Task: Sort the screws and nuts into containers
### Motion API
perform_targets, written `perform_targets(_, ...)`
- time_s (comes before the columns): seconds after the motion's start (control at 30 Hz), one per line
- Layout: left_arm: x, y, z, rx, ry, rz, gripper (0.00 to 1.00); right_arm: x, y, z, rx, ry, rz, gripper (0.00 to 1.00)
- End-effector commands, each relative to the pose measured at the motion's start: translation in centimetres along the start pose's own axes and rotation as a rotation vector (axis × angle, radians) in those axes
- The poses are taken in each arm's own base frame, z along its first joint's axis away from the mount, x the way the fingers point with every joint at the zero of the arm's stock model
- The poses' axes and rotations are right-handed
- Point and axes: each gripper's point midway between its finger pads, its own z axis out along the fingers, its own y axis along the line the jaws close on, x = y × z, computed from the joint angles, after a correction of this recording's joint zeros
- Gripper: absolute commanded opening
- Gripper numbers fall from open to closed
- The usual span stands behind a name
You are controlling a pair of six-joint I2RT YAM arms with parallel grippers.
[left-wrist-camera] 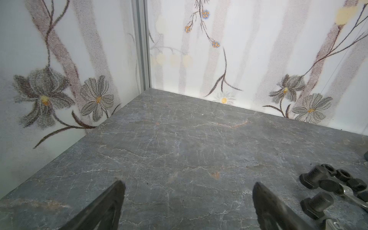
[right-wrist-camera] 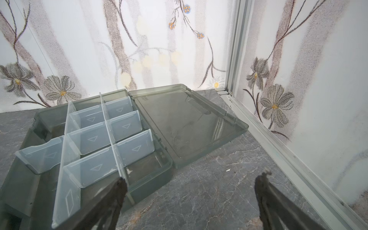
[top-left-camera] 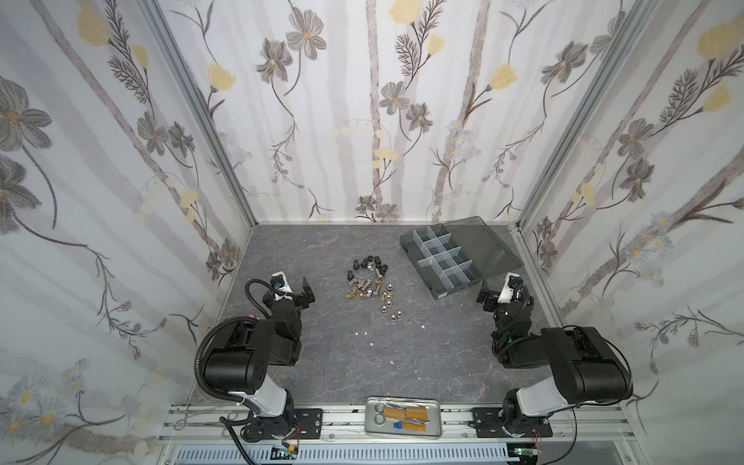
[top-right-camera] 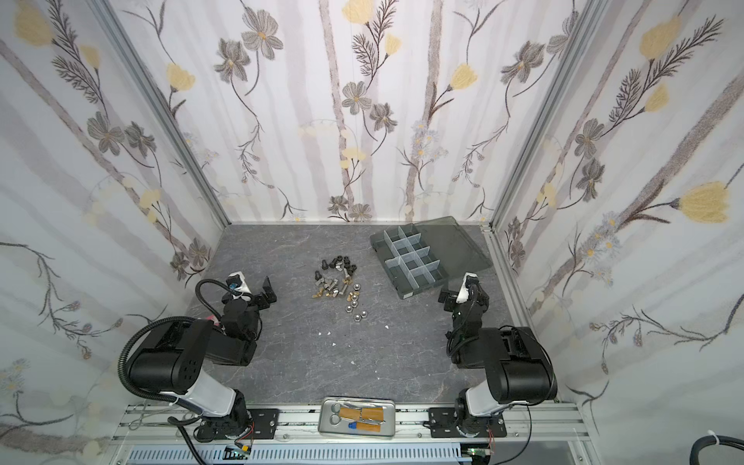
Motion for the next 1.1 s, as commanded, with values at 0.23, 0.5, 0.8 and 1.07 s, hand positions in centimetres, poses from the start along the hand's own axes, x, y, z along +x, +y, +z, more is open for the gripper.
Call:
perform_targets(0.23,-0.79,-0.09,0.10,0.006,-0.028,-0.017,1.00,-0.60,0.14,0.18,-0.012,-0.019,-0.002,1.00)
perform_targets(0.5,-0.87,-0.10,0.09,0.007,-0.031,-0.019,1.00,-0.69,0.22,-0.07,-0.018,-0.028,-0.002,1.00)
perform_targets(0.8,-0.83,-0.12,0.07,0.008,-0.031,-0.018,1.00,-0.70,0.22,-0.07,-0.018,-0.028,-0.002,1.00)
perform_targets(1.07,-0.81,-0.13,0.03,0.009,-0.030,-0.018,1.00,-0.68,0.20,-0.07,-0.017,-0.028,-0.002,1.00)
